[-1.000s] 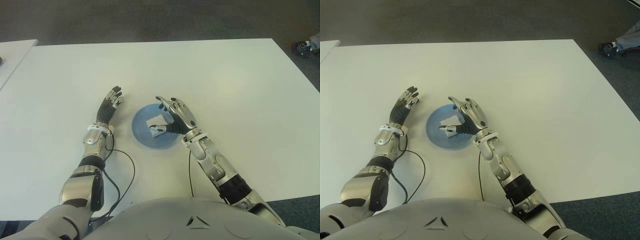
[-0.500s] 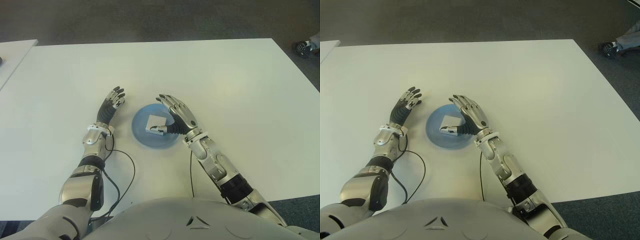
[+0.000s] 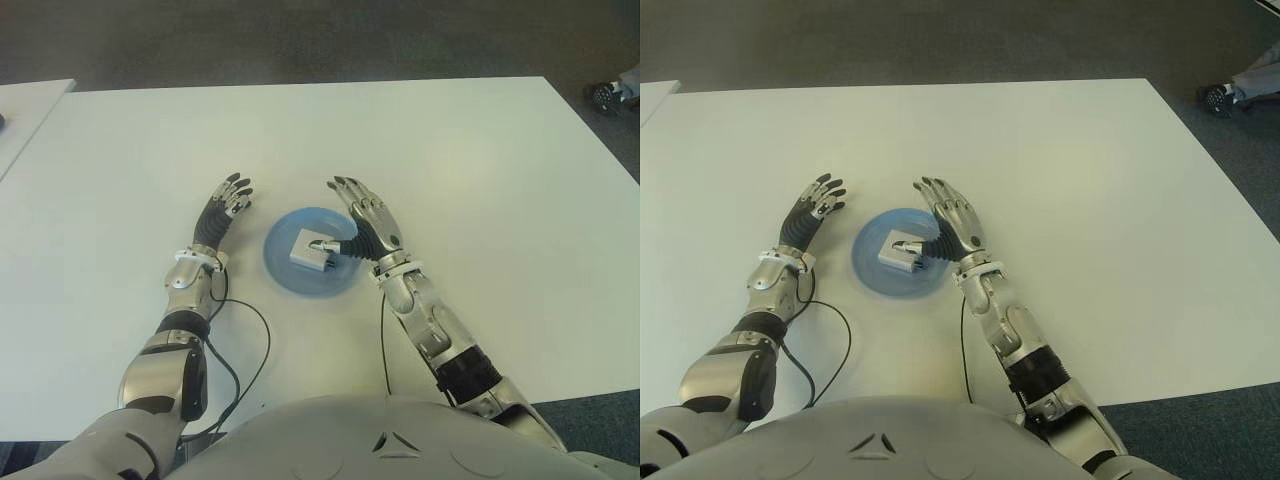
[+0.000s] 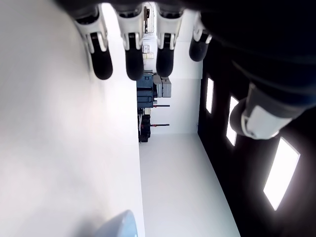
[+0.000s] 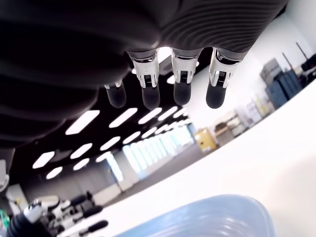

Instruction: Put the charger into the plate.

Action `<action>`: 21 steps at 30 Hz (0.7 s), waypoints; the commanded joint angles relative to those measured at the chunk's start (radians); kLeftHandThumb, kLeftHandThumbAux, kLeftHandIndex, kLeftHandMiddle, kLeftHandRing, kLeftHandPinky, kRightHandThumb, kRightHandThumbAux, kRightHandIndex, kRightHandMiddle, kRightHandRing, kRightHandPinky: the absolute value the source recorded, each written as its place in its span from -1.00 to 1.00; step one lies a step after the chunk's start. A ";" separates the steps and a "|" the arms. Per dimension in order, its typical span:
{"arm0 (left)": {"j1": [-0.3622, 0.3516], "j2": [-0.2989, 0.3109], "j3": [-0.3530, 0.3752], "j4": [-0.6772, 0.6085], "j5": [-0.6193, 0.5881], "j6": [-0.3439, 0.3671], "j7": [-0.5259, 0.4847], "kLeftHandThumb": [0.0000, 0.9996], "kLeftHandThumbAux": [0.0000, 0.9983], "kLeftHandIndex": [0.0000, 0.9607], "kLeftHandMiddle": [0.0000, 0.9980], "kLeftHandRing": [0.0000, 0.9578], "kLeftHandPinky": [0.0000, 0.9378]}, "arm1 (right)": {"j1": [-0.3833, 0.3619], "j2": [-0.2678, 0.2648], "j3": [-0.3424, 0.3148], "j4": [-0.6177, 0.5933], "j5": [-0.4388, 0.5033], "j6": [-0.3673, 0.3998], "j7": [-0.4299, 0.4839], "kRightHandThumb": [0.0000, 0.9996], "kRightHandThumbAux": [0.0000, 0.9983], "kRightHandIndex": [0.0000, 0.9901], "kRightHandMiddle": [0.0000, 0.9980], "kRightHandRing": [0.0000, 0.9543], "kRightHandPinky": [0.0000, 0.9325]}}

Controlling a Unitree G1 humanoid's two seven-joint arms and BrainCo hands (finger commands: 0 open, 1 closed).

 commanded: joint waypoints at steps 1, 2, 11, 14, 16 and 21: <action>0.056 -0.014 -0.010 0.058 0.018 0.073 0.000 -0.97 0.08 -0.82 -0.71 -0.66 -0.58 | -0.006 0.045 -0.043 0.058 0.075 -0.029 -0.062 -0.98 -0.02 -1.00 -1.00 -1.00 -1.00; 0.056 -0.014 -0.010 0.059 0.017 0.075 0.000 -0.97 0.08 -0.82 -0.71 -0.66 -0.58 | -0.007 0.065 -0.068 0.074 0.132 -0.053 -0.064 -0.99 -0.01 -1.00 -1.00 -1.00 -1.00; 0.053 -0.017 -0.004 0.064 0.014 0.076 0.004 -0.92 0.09 -0.79 -0.65 -0.60 -0.53 | -0.043 0.152 -0.292 0.250 0.566 -0.206 0.036 -0.94 0.07 -1.00 -1.00 -1.00 -1.00; 0.054 -0.020 -0.004 0.061 0.018 0.063 0.003 -0.94 0.08 -0.80 -0.66 -0.62 -0.59 | -0.088 0.154 -0.385 0.399 0.721 -0.283 0.123 -0.90 0.21 -1.00 -1.00 -1.00 -1.00; 0.055 -0.020 -0.005 0.058 0.019 0.060 -0.002 -0.95 0.08 -0.81 -0.67 -0.64 -0.61 | -0.109 0.168 -0.420 0.461 0.782 -0.317 0.161 -0.88 0.29 -1.00 -1.00 -1.00 -1.00; 0.054 -0.016 -0.009 0.053 0.021 0.060 -0.014 -0.95 0.06 -0.83 -0.71 -0.68 -0.64 | -0.142 0.210 -0.477 0.566 0.872 -0.369 0.217 -0.86 0.40 -1.00 -1.00 -1.00 -1.00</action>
